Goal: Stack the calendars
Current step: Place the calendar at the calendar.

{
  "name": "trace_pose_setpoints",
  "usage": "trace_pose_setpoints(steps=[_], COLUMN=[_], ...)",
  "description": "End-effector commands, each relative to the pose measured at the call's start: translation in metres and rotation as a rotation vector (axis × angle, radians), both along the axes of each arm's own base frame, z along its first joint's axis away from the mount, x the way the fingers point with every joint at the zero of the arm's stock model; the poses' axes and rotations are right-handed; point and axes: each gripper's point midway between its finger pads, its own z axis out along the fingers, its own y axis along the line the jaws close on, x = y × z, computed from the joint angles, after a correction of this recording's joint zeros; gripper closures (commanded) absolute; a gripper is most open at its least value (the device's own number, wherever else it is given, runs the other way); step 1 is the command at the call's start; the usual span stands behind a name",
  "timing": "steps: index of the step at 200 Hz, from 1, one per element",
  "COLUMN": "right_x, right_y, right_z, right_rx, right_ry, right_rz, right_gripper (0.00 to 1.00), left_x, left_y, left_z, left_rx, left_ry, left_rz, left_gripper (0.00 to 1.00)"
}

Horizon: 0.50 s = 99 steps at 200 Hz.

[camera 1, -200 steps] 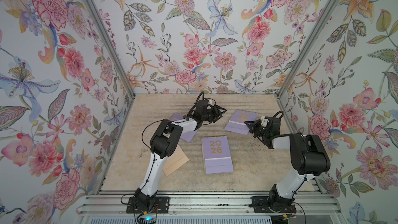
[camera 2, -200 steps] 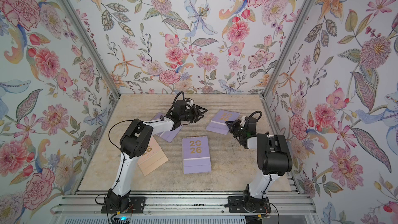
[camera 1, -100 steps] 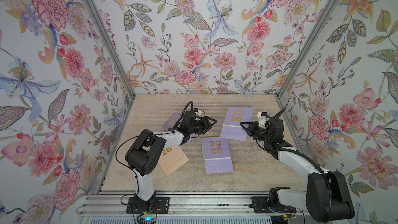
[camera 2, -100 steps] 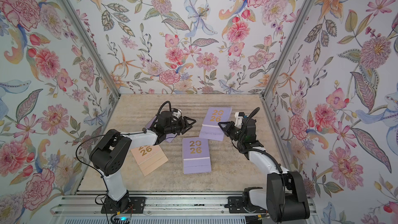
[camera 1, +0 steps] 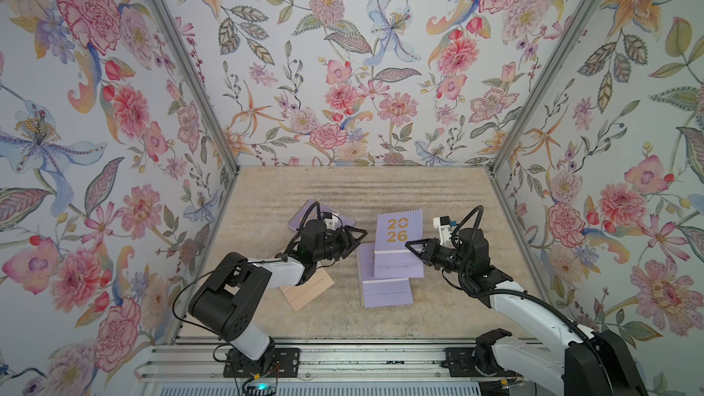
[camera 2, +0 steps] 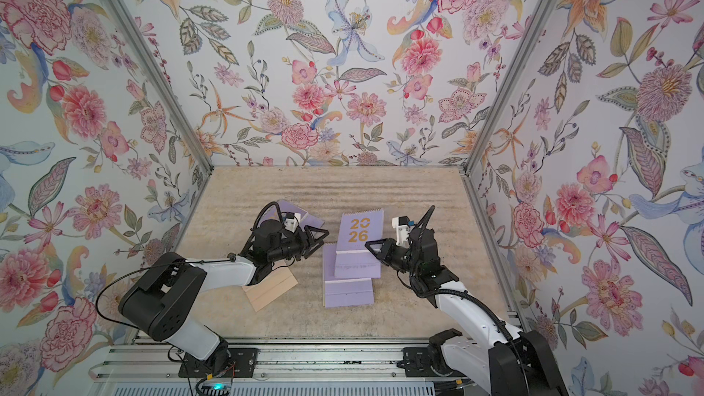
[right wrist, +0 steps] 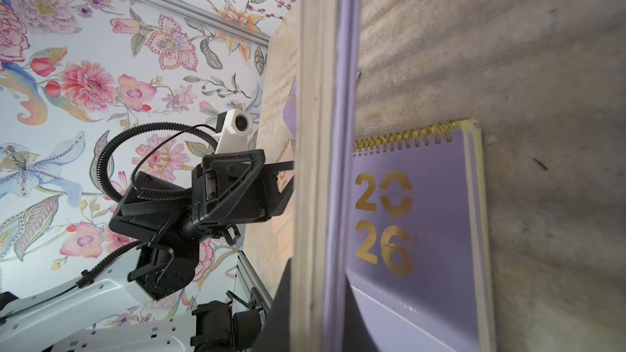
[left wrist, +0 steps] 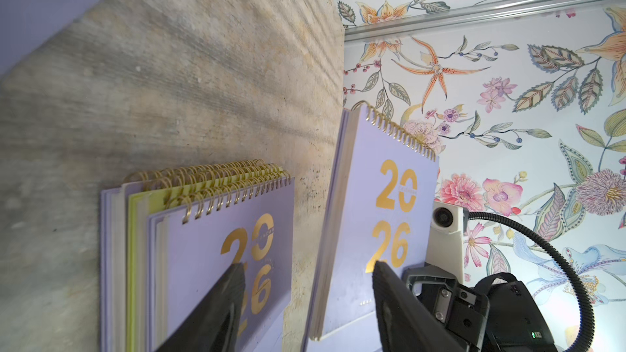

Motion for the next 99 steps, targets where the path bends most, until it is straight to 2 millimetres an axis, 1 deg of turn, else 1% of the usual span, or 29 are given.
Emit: trace_pose_setpoints(steps=[1, 15, 39, 61, 99], right_x=[-0.007, -0.011, -0.015, -0.018, -0.022], right_y=[0.017, 0.023, 0.030, 0.037, 0.042], right_z=[0.017, 0.011, -0.006, -0.013, -0.023], right_rx=[0.070, 0.083, 0.105, 0.135, 0.139], right_ry=[-0.073, -0.058, -0.026, -0.002, 0.018], right_rz=[0.067, 0.094, 0.122, 0.167, 0.205], right_gripper=[1.00, 1.00, 1.00, 1.00, 1.00], left_x=[-0.006, -0.013, -0.025, -0.031, -0.035], left_y=[0.014, 0.020, 0.028, 0.033, 0.038], left_z=[0.000, -0.010, -0.025, -0.036, -0.043], left_rx=[0.026, 0.056, 0.082, 0.107, 0.135], left_ry=[-0.017, -0.003, 0.026, 0.047, 0.055], left_rz=[0.031, 0.033, 0.038, 0.041, 0.047], left_gripper=[0.37, 0.37, 0.38, 0.39, 0.41])
